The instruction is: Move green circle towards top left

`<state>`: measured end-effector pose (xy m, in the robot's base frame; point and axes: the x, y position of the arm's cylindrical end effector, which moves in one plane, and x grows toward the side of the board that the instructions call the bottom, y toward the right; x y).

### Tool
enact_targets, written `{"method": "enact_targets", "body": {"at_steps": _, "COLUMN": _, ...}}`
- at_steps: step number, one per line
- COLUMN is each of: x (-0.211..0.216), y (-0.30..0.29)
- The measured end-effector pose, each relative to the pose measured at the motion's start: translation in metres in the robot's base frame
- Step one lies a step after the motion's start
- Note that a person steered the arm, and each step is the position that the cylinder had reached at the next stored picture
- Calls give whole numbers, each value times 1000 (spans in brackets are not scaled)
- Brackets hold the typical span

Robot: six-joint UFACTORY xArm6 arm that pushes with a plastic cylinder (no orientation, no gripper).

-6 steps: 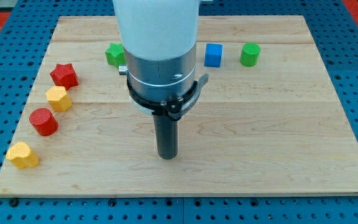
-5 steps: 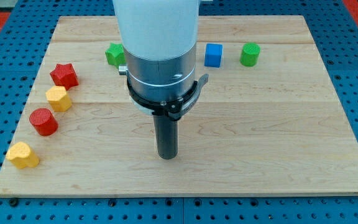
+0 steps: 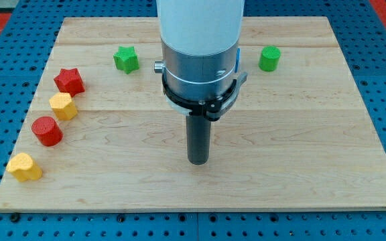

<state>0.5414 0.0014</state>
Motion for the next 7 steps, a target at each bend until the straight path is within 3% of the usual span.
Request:
{"method": "enact_targets", "body": {"at_steps": 2, "x": -29, "y": -9}}
{"method": "enact_targets", "body": {"at_steps": 3, "x": -39, "y": 38}}
{"method": "enact_targets", "body": {"at_steps": 6, "x": -31, "y": 45}}
{"method": "enact_targets", "body": {"at_steps": 7, "x": -42, "y": 71}}
